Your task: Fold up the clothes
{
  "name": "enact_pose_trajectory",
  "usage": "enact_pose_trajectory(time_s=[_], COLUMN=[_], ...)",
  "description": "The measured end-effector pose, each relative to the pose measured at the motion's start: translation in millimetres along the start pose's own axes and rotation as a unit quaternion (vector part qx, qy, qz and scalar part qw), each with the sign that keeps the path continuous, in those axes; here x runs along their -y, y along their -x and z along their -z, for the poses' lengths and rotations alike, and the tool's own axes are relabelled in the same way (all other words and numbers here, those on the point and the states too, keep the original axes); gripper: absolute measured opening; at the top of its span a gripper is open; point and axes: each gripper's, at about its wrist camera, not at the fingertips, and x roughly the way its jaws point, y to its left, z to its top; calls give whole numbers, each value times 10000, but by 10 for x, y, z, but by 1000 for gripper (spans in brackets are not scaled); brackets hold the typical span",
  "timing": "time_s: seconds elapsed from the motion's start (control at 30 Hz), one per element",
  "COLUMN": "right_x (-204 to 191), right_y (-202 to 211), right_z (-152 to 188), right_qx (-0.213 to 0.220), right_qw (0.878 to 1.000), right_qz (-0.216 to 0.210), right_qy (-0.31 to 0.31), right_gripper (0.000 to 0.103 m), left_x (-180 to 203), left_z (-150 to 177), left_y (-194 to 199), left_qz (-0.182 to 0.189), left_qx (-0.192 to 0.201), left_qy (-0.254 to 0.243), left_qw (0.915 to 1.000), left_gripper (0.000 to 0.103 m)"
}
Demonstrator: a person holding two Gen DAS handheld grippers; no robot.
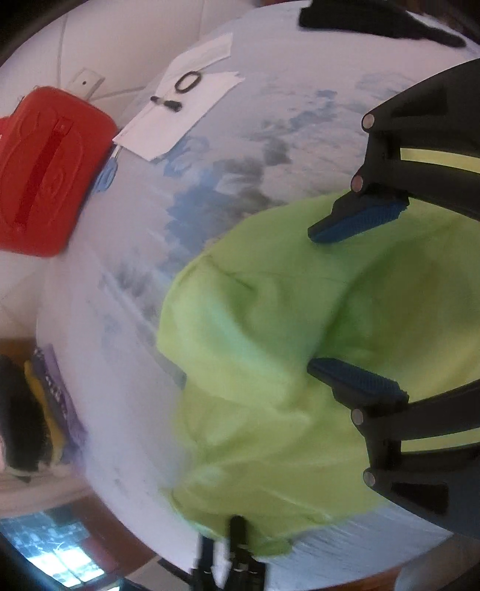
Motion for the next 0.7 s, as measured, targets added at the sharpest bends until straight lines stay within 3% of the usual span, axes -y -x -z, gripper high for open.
enact_pose_trajectory(time_s=[0.07, 0.1, 0.23, 0.37, 0.43, 0.57, 0.63, 0.7], right_x=[144, 250, 688, 1053, 1165, 1368, 1426, 1399], right_y=[14, 98, 520, 1086, 1339, 1571, 1534, 1492], right_z=[-123, -193, -482, -904, -1133, -1714, -1871, -1829], right_qx=[137, 306, 1047, 1981, 2432, 3047, 2897, 2778], right_qw=[9993, 9984, 9896, 9745, 9639, 9453, 9464, 9466], right_qz=[-168, -132, -95, 80, 113, -88, -301, -466], right_qy=[-315, -456, -982, -1049, -1075, -1157, -1399, -1566], right_gripper=[3, 4, 4, 4, 4, 7, 17, 22], left_x=[20, 29, -137, -311, -409, -571, -614, -591], left_z=[-34, -51, -290, -537, -662, -872, -937, -914], left_y=[65, 97, 658, 1237, 1388, 1256, 1166, 1066], left_qz=[14, 21, -132, -291, -331, -305, -346, -447], left_qx=[86, 128, 1024, 1939, 2149, 1967, 1832, 1699], left_qy=[-85, -128, 146, 437, 566, 642, 620, 523], left_qw=[9999, 9998, 9945, 9796, 9744, 9779, 9805, 9831], left_gripper=[11, 10, 9, 9, 9, 10, 23, 69])
